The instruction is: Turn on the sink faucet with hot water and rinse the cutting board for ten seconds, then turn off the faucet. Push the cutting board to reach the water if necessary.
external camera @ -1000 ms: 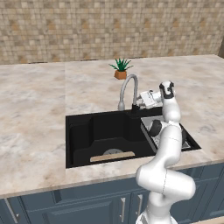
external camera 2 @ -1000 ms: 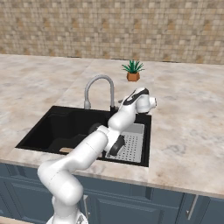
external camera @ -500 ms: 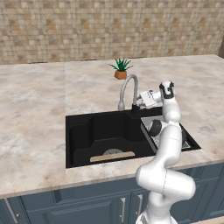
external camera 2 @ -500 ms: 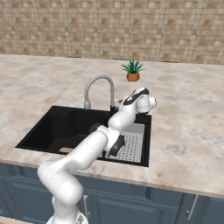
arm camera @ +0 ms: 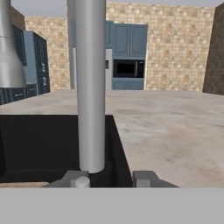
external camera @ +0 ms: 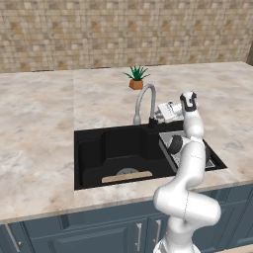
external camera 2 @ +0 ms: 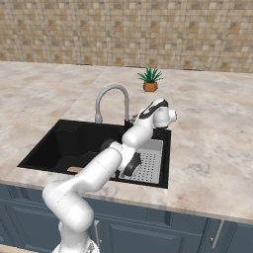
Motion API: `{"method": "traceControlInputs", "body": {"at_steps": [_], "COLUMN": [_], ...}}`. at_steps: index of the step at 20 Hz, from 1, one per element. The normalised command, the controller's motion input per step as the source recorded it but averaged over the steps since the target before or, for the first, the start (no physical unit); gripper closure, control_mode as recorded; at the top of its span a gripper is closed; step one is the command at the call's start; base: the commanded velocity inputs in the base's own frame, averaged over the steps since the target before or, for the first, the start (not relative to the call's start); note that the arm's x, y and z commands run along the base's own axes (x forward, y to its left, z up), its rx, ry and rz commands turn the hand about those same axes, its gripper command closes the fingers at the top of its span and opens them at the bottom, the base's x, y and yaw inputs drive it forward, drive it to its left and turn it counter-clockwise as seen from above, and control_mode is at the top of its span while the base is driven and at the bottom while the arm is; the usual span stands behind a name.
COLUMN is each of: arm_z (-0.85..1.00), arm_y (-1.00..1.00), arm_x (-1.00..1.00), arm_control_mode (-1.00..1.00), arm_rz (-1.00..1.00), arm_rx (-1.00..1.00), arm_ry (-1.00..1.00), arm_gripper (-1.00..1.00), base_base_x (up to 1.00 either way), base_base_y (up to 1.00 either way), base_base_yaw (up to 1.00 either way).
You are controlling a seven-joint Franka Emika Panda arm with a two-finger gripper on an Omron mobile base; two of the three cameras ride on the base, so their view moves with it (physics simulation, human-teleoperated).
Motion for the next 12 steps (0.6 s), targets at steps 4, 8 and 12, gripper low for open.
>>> {"method": "traceControlInputs", "body": {"at_steps": [4,8,12], "arm_z": [0.0,0.0,0.0], "arm_y": [0.0,0.0,0.0], "arm_x": [0.0,0.0,0.0], "arm_control_mode": [-1.0,-1.0,-1.0], "arm_rz": [0.0,0.0,0.0], "arm_rx": [0.0,0.0,0.0], "arm_ry": [0.0,0.0,0.0], "arm_gripper": [1.0,1.0,1.0], "base_base_x": [0.0,0.0,0.0], "base_base_y": [0.0,0.0,0.0], "base_base_yaw": [0.0,0.0,0.0]}}
